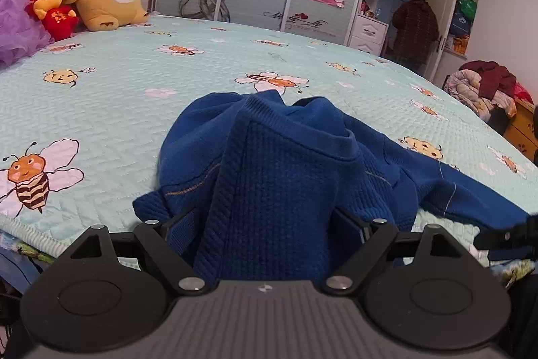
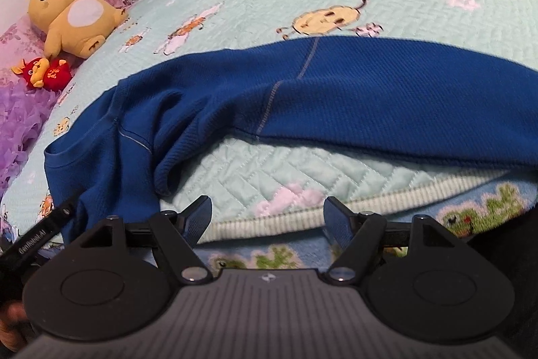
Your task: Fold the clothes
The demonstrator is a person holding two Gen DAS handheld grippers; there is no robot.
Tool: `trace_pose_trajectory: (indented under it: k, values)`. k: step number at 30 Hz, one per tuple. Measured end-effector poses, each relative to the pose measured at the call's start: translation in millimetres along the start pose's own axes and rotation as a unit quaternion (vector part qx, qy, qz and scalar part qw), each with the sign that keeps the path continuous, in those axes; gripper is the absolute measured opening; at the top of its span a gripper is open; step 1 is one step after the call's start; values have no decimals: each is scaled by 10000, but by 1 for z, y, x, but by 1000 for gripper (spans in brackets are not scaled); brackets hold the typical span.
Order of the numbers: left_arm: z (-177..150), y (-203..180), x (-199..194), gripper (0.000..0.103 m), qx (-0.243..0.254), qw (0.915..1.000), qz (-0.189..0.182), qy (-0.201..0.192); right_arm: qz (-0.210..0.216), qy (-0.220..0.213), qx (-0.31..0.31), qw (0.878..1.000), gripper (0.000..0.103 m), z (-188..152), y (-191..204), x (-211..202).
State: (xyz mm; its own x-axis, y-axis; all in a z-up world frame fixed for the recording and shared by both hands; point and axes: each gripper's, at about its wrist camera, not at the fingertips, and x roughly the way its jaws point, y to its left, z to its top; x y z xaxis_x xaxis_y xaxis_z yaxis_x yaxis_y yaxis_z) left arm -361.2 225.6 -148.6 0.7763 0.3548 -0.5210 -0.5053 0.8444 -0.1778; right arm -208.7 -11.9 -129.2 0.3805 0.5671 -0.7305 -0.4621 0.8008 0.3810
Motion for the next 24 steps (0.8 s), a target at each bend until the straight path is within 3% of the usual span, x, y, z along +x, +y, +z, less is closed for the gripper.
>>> trace_pose_trajectory:
  k: [24]
  values:
    - [-8, -1, 10, 91, 109, 9999, -109, -29, 30, 107, -448, 9989, 73, 10, 44, 16]
